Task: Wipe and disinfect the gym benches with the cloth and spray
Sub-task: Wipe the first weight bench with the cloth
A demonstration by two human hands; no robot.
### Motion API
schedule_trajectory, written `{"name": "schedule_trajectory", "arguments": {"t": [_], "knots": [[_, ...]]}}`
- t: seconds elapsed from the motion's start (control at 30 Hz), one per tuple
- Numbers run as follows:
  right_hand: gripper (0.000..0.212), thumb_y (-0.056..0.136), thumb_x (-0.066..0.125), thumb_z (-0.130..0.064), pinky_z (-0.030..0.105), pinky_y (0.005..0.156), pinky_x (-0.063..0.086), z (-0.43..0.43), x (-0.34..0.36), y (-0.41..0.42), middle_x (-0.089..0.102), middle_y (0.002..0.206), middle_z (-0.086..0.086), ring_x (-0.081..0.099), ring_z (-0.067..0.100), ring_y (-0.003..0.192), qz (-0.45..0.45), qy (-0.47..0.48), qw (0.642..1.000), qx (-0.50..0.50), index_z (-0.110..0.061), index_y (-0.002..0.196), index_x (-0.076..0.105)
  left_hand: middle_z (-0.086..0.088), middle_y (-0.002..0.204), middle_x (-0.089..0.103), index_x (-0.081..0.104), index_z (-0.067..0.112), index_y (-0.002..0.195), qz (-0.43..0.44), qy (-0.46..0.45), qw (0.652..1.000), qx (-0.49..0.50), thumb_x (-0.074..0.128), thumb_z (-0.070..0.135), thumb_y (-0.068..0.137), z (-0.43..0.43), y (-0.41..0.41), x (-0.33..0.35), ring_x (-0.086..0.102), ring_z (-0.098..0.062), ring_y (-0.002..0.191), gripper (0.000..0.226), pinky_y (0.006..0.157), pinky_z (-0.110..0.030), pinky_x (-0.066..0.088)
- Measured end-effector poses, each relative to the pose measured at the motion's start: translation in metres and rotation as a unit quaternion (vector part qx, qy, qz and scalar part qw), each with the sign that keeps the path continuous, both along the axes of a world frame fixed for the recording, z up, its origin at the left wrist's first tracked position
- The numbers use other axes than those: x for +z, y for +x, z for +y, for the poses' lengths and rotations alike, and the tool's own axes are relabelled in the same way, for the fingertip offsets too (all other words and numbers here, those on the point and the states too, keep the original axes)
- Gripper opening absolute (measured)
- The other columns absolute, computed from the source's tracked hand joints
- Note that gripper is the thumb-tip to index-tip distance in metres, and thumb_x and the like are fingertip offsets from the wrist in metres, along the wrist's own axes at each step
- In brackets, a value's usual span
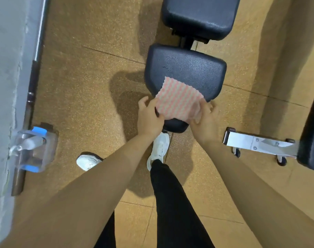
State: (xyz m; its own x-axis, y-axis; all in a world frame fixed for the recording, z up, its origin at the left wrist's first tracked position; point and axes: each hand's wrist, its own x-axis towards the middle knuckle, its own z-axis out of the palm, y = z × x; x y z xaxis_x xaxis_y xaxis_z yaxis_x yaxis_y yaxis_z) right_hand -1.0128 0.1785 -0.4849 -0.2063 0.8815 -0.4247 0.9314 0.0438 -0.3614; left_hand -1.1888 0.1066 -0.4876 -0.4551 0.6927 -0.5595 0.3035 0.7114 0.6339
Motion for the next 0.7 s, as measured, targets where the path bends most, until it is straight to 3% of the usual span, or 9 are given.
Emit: {"name": "schedule_trajectory", "arguments": {"t": [0.1,0.23,0.37,0.47,0.53,0.6,0.7], "knots": [[0.056,0.1,0.057,-0.031,0.053,0.117,0.033,-0.001,-0.013,-0.011,0.033,0.158,0.018,0.031,0.04,0.144,-0.003,0.08,0.984,0.16,-0.012,0.15,0.04,-0.003,0.155,0.037,0.058,0.023,0.142,0.089,0.038,0.995,-0.028,0.064,0.013,0.096,0.018,-0.015,-0.007,0.041,-0.022,0.142,0.048,0.108,-0.03,0.041],[0.061,0.108,0.031,-0.05,0.05,0.126,-0.004,0.007,-0.04,-0.027,0.01,0.17,0.002,-0.001,0.034,0.157,-0.011,0.055,0.956,0.287,-0.026,0.162,0.016,-0.002,0.168,0.026,0.042,0.02,0.157,0.135,0.052,0.985,-0.089,0.059,0.015,0.102,0.062,-0.055,-0.019,0.027,-0.02,0.153,0.058,0.118,-0.028,0.025],[0.068,0.104,0.028,-0.058,0.059,0.124,0.0,0.025,-0.06,-0.036,0.0,0.171,-0.002,-0.008,0.034,0.156,-0.038,0.076,0.938,0.336,-0.032,0.163,0.005,0.001,0.172,0.02,0.037,0.017,0.16,0.14,0.043,0.974,-0.173,0.059,0.021,0.104,0.09,-0.078,-0.034,0.023,-0.02,0.157,0.06,0.126,-0.034,0.025],[0.071,0.102,0.028,-0.062,0.056,0.125,-0.003,0.056,-0.067,-0.028,-0.001,0.171,-0.001,-0.007,0.033,0.156,-0.055,0.096,0.95,0.292,-0.033,0.162,0.004,0.005,0.173,0.014,0.036,0.021,0.16,0.138,0.039,0.968,-0.204,0.059,0.027,0.105,0.088,-0.08,-0.031,0.027,-0.011,0.153,0.06,0.114,-0.021,0.026],[0.071,0.103,0.028,-0.061,0.054,0.124,-0.007,0.082,-0.069,-0.023,-0.002,0.171,0.003,-0.007,0.035,0.156,-0.072,0.102,0.967,0.222,-0.032,0.163,0.003,0.01,0.172,0.012,0.035,0.025,0.161,0.137,0.027,0.966,-0.217,0.06,0.028,0.105,0.087,-0.084,-0.026,0.037,-0.003,0.135,0.061,0.1,-0.017,0.033],[0.072,0.103,0.028,-0.06,0.056,0.124,-0.007,0.105,-0.067,-0.02,-0.003,0.171,0.007,-0.007,0.037,0.156,-0.081,0.095,0.979,0.164,-0.03,0.163,0.001,0.013,0.172,0.013,0.037,0.029,0.16,0.142,0.015,0.963,-0.228,0.063,0.03,0.103,0.089,-0.089,-0.022,0.041,-0.008,0.126,0.063,0.092,-0.016,0.034],[0.071,0.103,0.024,-0.059,0.059,0.124,-0.005,0.126,-0.066,-0.027,-0.005,0.17,0.011,-0.009,0.04,0.155,-0.093,0.063,0.99,0.086,-0.028,0.162,-0.002,0.012,0.171,0.016,0.04,0.029,0.158,0.147,0.011,0.959,-0.243,0.067,0.031,0.1,0.093,-0.093,-0.021,0.049,-0.017,0.133,0.063,0.098,-0.02,0.036]]}}
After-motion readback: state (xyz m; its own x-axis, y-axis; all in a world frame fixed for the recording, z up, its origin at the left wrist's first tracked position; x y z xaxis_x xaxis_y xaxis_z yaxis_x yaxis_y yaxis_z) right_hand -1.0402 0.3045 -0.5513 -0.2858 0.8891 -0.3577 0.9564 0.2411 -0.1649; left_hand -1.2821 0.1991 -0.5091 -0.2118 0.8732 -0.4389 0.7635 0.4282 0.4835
